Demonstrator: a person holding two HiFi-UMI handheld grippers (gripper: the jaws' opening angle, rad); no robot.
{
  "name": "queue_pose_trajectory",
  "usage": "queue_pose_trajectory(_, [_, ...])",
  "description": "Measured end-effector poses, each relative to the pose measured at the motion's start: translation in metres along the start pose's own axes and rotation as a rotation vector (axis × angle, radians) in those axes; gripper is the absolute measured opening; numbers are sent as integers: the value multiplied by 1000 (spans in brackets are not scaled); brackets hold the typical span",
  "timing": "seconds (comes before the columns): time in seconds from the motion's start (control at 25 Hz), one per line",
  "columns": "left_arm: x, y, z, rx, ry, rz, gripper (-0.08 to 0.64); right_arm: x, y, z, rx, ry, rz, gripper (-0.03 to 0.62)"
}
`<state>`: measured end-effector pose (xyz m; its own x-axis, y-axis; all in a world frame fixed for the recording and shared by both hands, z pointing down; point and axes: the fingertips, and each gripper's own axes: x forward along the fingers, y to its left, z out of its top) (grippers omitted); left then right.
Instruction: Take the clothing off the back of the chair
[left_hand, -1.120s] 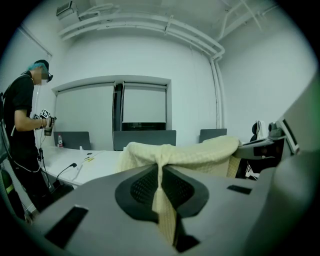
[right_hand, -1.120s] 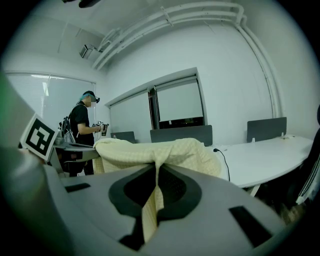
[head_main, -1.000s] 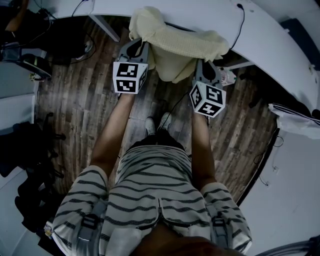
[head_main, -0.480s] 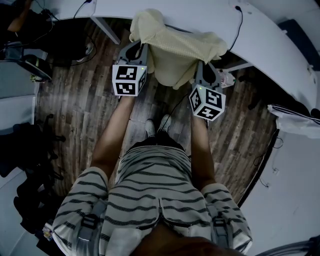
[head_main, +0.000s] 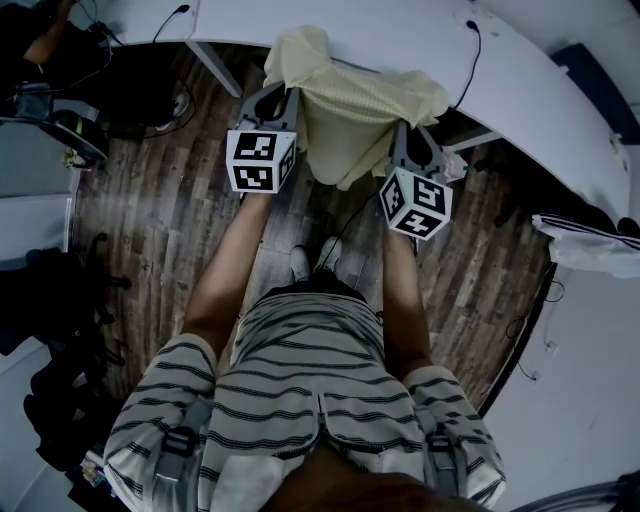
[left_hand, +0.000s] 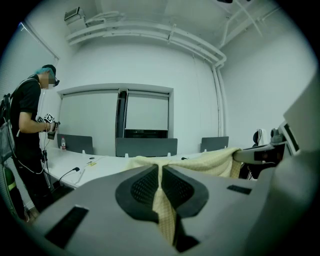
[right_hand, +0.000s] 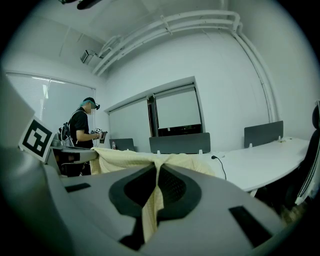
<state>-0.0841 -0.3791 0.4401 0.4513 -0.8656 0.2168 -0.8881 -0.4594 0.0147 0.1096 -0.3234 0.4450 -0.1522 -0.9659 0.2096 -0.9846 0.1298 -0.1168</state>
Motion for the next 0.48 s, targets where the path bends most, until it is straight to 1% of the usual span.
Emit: queue_pose_trajectory(0.48, [-8,-4,26,-4,-50,6,32,-5,-1,24,-5,-33,11,23])
